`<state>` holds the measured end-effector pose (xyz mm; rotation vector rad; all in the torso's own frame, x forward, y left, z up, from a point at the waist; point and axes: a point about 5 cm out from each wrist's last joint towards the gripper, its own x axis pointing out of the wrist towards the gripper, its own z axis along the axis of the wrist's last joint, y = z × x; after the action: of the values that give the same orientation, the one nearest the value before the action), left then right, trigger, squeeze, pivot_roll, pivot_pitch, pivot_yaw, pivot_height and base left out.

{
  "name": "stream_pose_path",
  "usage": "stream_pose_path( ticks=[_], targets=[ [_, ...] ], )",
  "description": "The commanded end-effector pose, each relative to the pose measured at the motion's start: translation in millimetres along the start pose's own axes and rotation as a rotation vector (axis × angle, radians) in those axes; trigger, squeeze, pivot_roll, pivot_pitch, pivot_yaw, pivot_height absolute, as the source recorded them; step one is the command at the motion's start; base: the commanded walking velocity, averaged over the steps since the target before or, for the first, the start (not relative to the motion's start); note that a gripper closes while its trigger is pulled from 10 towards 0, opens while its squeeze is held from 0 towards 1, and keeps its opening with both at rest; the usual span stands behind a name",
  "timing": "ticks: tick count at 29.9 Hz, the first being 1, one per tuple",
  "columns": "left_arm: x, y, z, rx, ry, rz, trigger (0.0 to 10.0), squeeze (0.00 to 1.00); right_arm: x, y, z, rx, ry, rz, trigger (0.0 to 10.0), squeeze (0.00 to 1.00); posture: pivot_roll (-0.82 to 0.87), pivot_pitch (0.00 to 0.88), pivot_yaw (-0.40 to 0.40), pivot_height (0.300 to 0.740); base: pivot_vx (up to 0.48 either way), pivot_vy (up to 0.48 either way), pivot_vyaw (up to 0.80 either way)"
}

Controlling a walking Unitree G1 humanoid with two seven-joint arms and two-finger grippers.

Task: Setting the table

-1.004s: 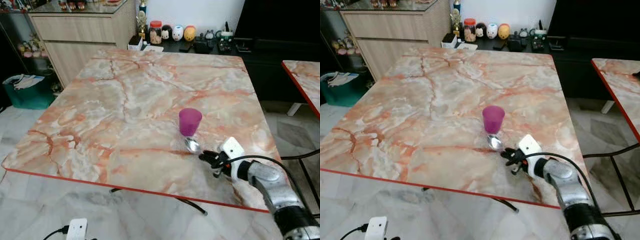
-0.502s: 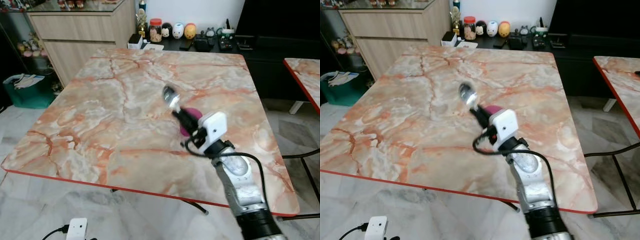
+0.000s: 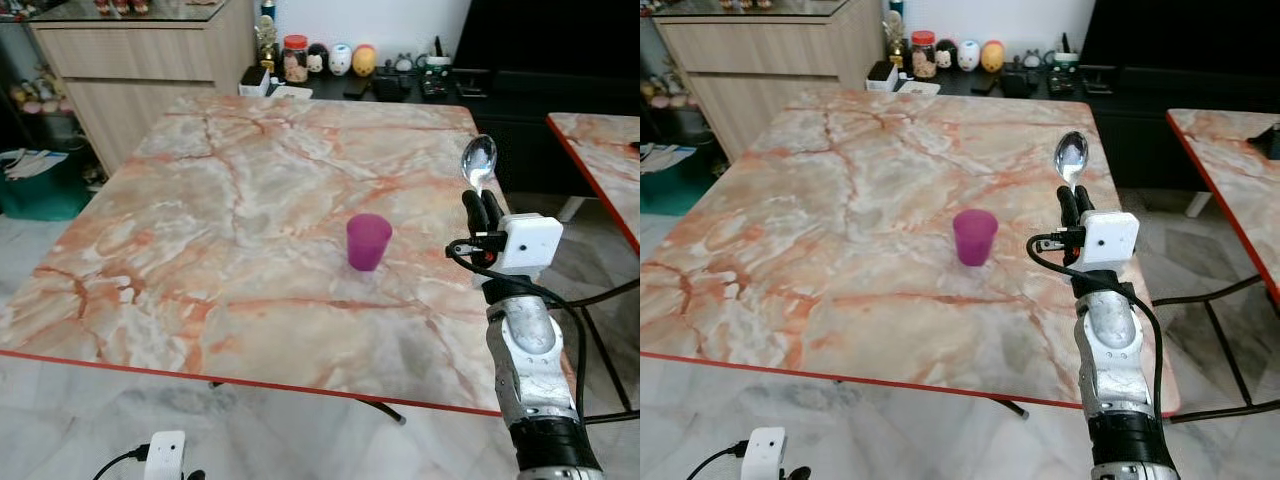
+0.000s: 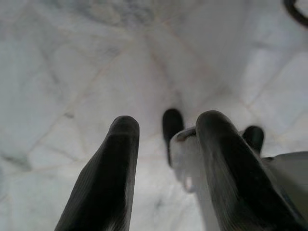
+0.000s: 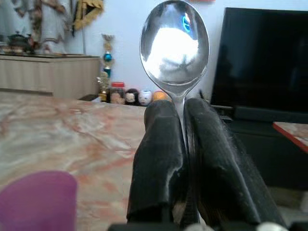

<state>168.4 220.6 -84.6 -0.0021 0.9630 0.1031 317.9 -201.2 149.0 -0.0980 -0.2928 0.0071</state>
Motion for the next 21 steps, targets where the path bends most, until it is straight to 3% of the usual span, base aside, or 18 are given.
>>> stream_pose_path(
  ticks=[1,7,14,21],
  targets=[
    [0.5,-1.7,1,-0.020,-0.002,0.013,10.0,0.00,4.6,-3.4,2,0.001,-0.010,-0.023,10.0,0.00,-0.10,0.000,-0.069,0.740,0.000,0.000,0.00],
    [1.5,-3.9,4,0.003,0.004,0.010,10.0,0.00,4.4,-5.5,8,0.006,-0.032,-0.023,10.0,0.00,-0.15,0.000,-0.051,0.740,0.000,0.000,0.00],
    [1.5,1.1,6,0.026,0.005,0.015,10.0,0.00,1.8,-23.6,9,-0.020,-0.048,-0.094,10.0,0.00,-0.13,0.000,0.000,0.740,0.000,0.000,0.00],
    [-0.9,12.5,2,0.053,0.014,0.034,10.0,0.00,-7.5,-17.9,2,-0.014,-0.025,-0.097,10.0,0.00,-0.12,0.000,0.027,0.740,0.000,0.000,0.00]
  ],
)
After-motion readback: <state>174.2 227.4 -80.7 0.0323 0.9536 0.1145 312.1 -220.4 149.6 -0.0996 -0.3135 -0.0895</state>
